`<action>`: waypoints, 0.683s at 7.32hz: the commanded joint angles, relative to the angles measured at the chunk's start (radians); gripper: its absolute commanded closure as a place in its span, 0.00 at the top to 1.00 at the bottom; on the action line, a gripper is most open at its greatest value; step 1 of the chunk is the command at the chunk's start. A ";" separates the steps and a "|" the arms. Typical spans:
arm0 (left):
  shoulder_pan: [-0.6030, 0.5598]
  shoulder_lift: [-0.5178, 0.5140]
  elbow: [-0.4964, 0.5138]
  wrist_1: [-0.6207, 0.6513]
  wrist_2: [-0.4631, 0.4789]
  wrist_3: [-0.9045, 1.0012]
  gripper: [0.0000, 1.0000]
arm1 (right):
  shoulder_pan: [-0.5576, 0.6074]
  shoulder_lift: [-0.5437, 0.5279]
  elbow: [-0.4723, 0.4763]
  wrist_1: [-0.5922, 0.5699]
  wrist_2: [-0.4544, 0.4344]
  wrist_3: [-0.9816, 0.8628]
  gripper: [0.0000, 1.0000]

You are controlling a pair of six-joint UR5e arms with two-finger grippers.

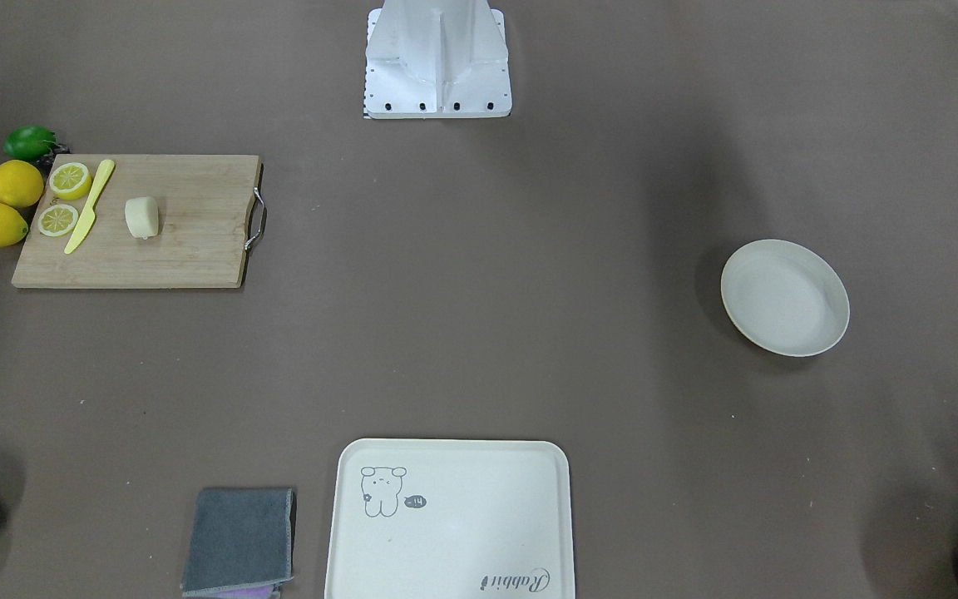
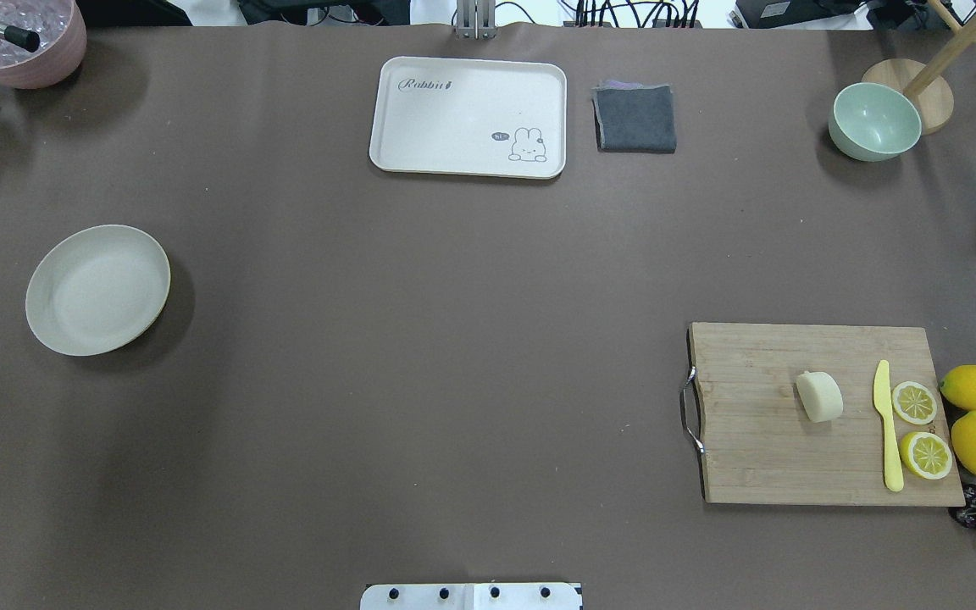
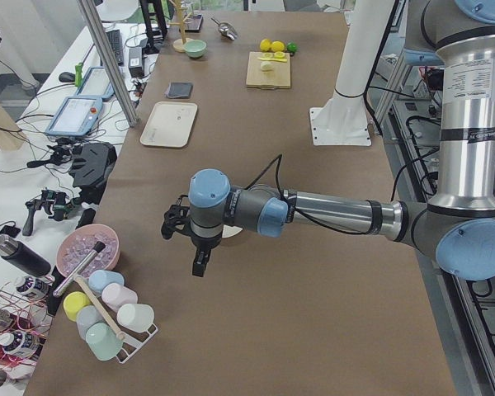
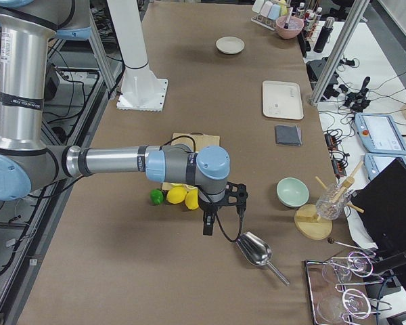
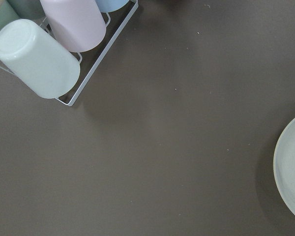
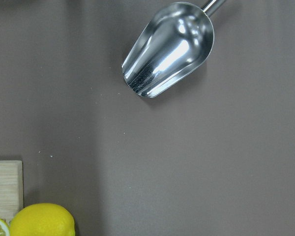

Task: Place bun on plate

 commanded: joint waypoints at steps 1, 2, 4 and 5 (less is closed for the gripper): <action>-0.001 0.002 0.000 -0.001 0.005 0.000 0.98 | 0.000 0.001 0.001 0.000 0.000 0.000 1.00; -0.002 0.002 0.001 0.001 0.000 0.000 0.98 | 0.000 0.002 0.002 0.000 0.002 0.000 1.00; 0.000 0.000 0.001 0.002 0.006 0.000 0.98 | 0.000 0.004 0.002 0.000 0.002 0.000 1.00; 0.000 -0.001 0.001 0.002 0.006 -0.002 0.98 | 0.000 0.005 0.002 0.000 0.002 0.000 1.00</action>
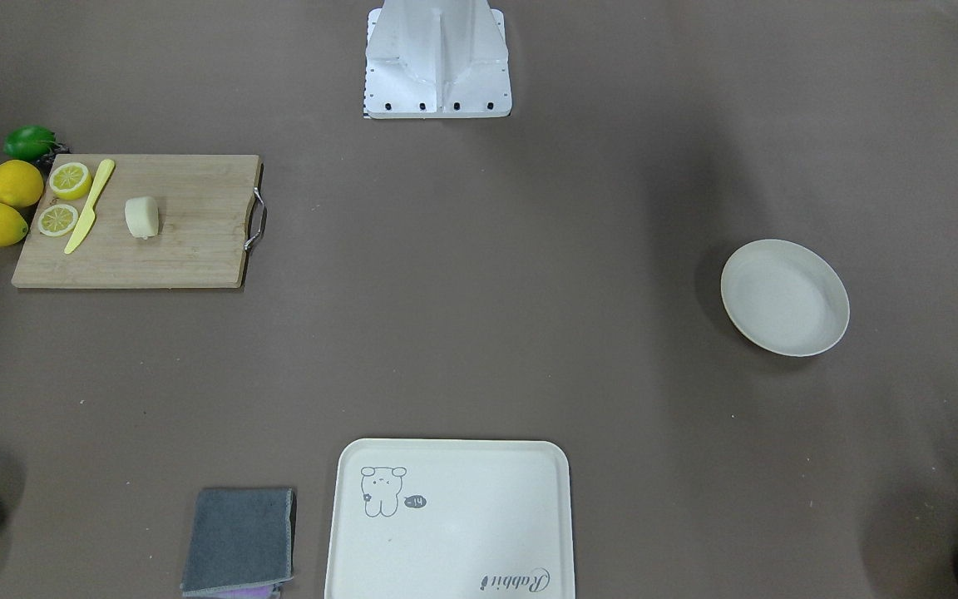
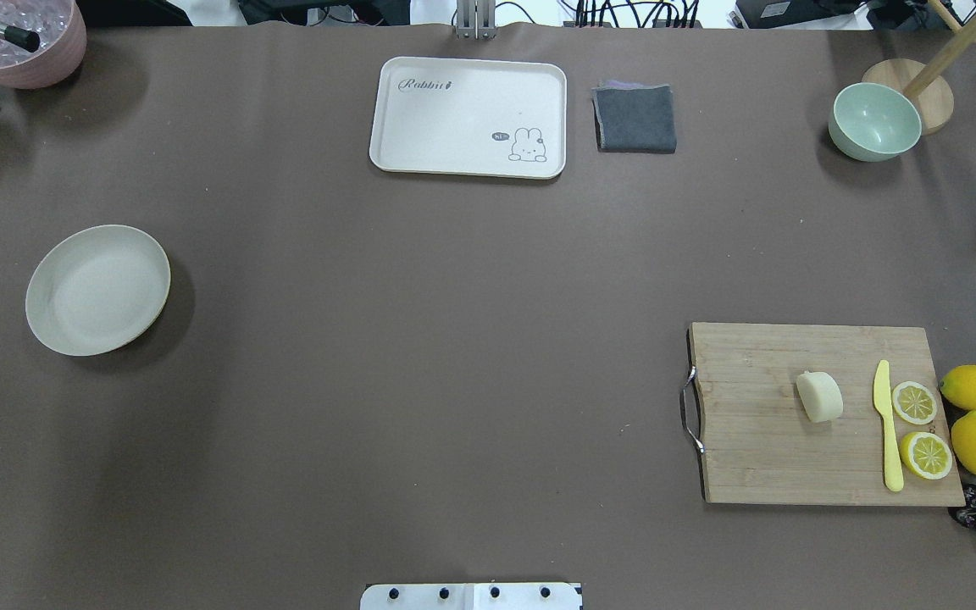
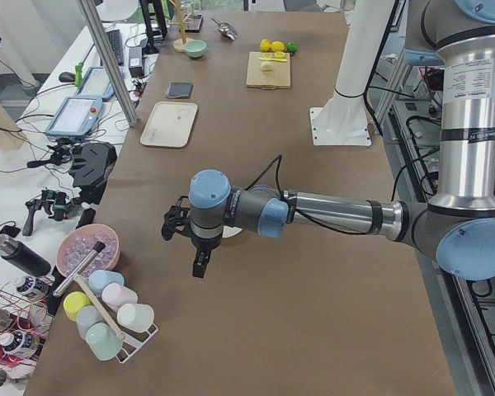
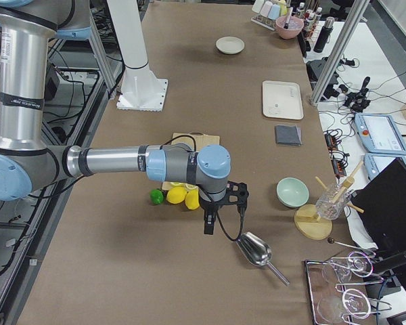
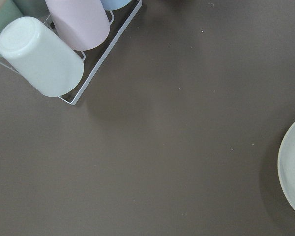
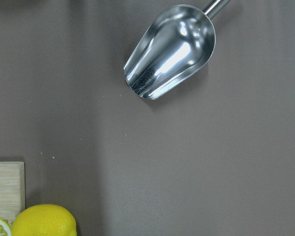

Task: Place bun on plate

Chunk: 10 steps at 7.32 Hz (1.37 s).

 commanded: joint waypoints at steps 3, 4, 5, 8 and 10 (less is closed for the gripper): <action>0.001 -0.010 0.001 0.002 0.004 -0.001 0.98 | 0.000 0.003 0.002 0.002 0.002 0.000 1.00; 0.001 -0.010 0.001 0.002 0.004 -0.001 0.98 | 0.000 0.004 0.005 0.002 0.002 -0.002 1.00; 0.001 -0.010 0.001 0.002 0.004 -0.001 0.98 | 0.000 0.006 0.006 0.002 0.002 0.000 1.00; 0.002 -0.014 0.007 0.001 0.003 -0.003 0.98 | 0.000 0.008 0.005 0.002 0.002 0.002 1.00; 0.002 -0.014 0.010 0.001 0.003 -0.003 0.98 | 0.000 0.008 0.005 0.002 0.002 0.000 1.00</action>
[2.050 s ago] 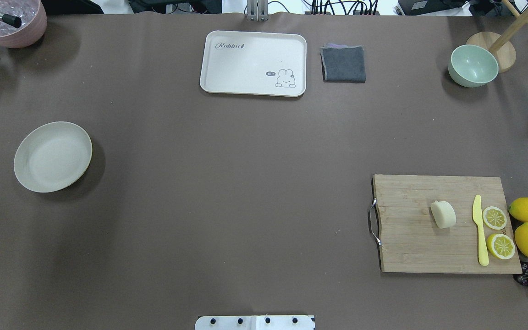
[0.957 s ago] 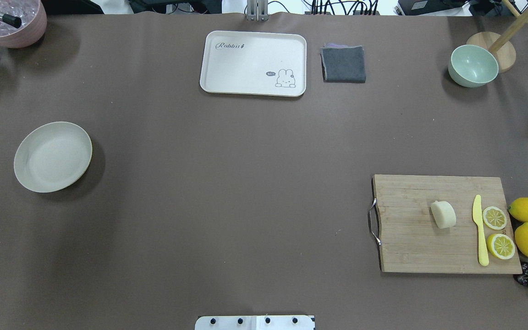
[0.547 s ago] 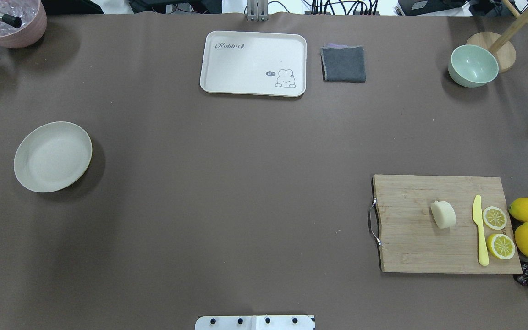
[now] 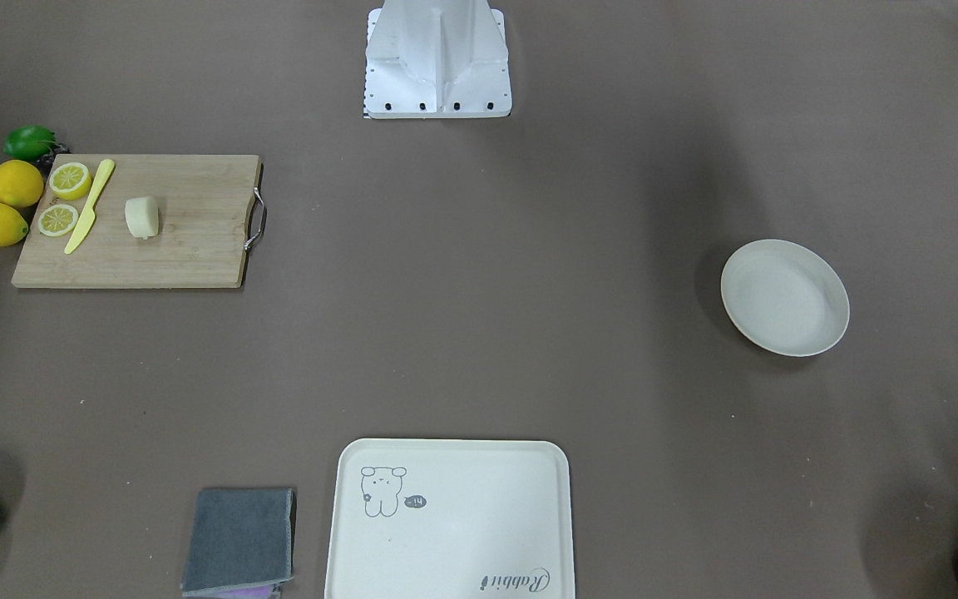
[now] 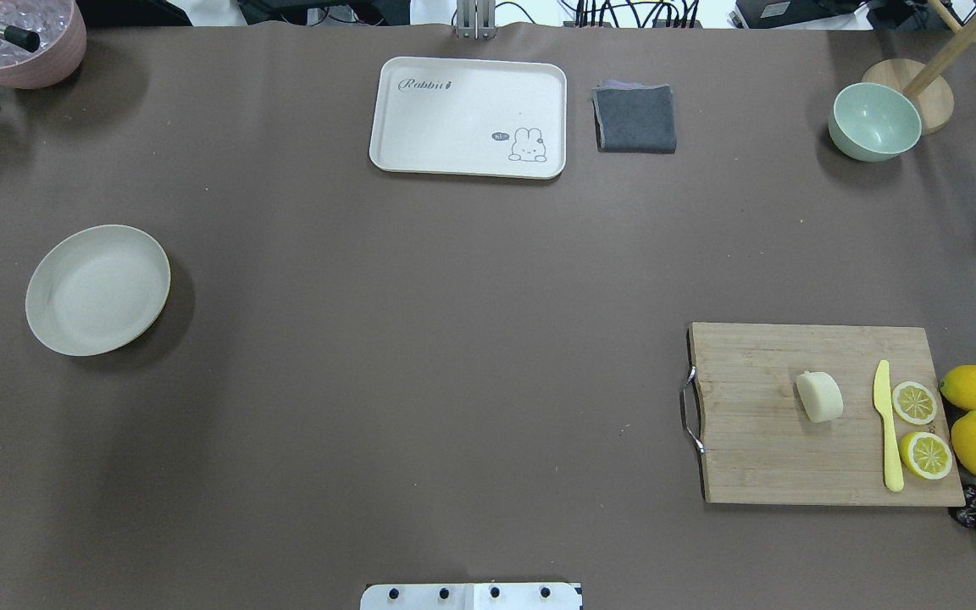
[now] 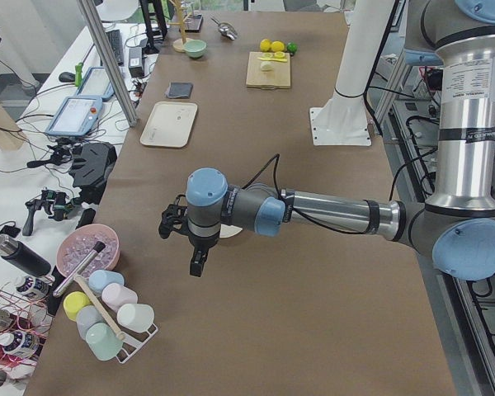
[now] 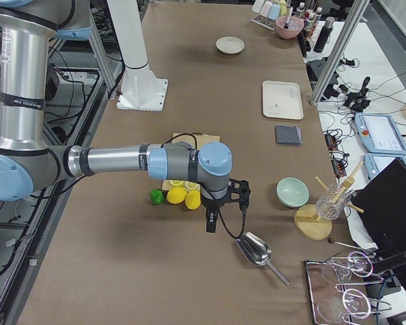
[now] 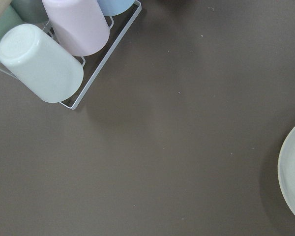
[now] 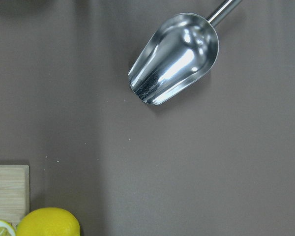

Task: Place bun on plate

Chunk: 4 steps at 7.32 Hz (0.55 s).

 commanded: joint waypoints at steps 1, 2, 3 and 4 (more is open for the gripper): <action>0.000 0.000 0.002 0.000 0.000 0.000 0.98 | 0.000 0.000 0.001 0.000 0.000 0.000 1.00; 0.001 0.000 0.000 -0.002 0.000 0.000 0.98 | 0.000 0.000 0.000 0.000 0.000 0.000 1.00; 0.001 0.001 -0.001 -0.002 0.000 0.000 0.98 | 0.000 0.000 0.000 0.000 0.000 -0.001 1.00; 0.001 0.004 -0.001 -0.003 0.000 0.000 0.98 | 0.000 0.000 0.000 0.000 0.000 -0.003 1.00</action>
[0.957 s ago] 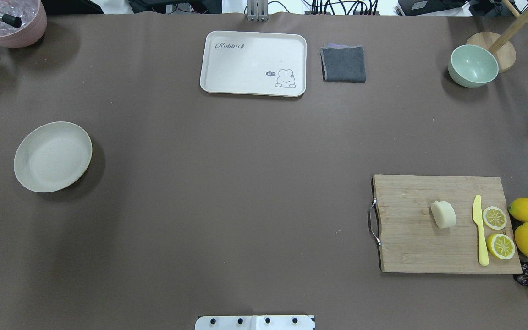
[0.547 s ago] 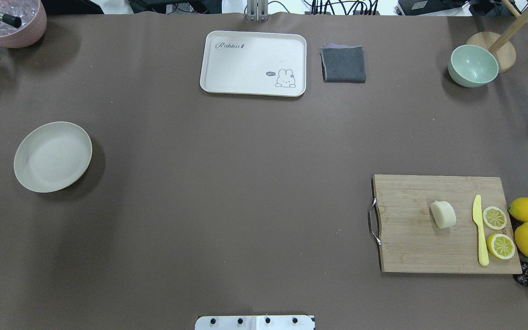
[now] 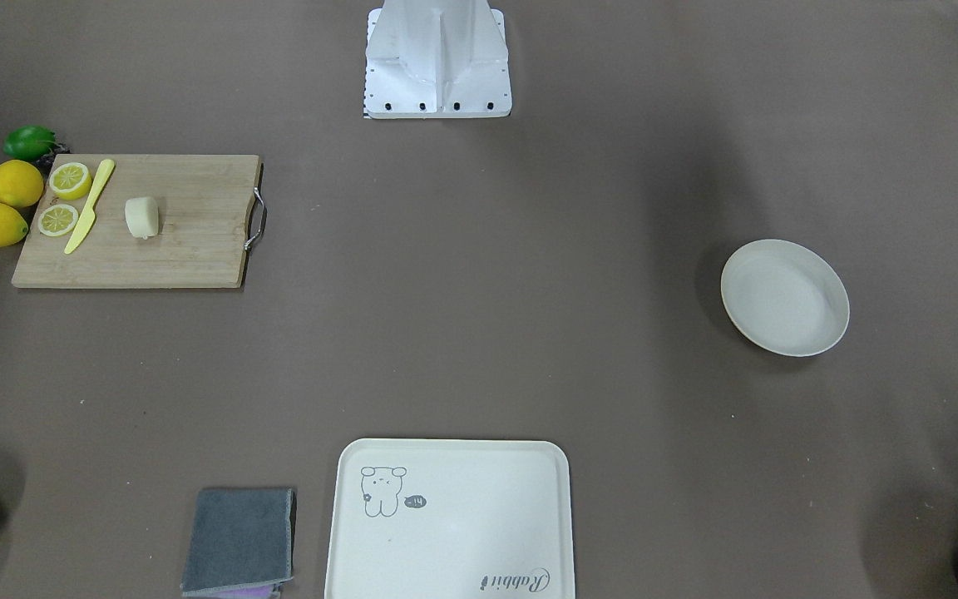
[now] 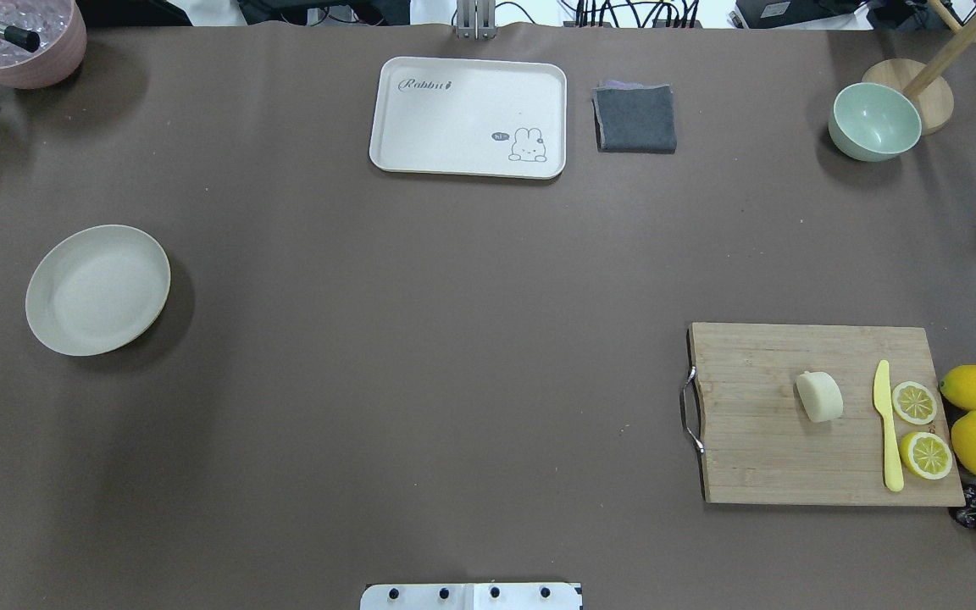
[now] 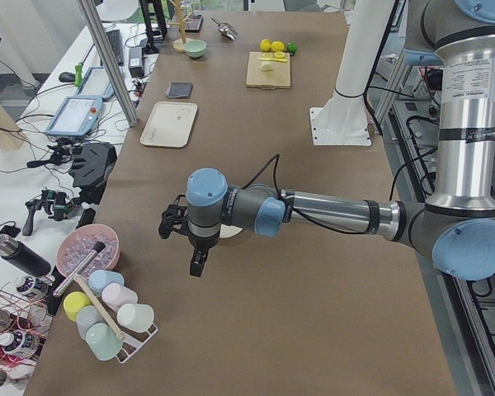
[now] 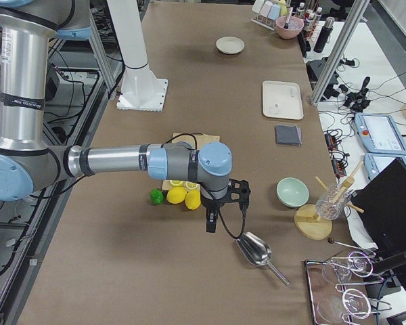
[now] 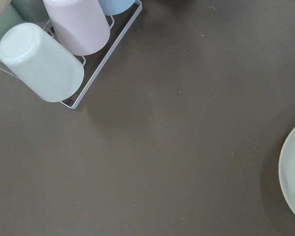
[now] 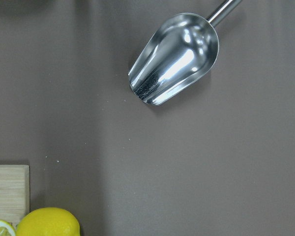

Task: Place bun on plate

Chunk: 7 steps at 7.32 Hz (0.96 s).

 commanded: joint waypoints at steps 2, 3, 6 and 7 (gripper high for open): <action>0.000 0.006 0.001 -0.001 0.000 0.000 0.98 | 0.000 0.002 0.003 0.002 -0.002 0.000 1.00; 0.000 0.006 0.001 -0.001 0.000 0.000 0.98 | 0.000 0.002 0.001 0.002 -0.002 0.001 1.00; 0.002 -0.002 -0.001 -0.001 0.000 -0.005 0.98 | 0.000 0.002 0.001 0.000 0.000 0.001 1.00; 0.002 -0.003 -0.002 -0.001 0.000 -0.005 0.98 | 0.000 0.002 0.001 0.000 0.000 0.001 1.00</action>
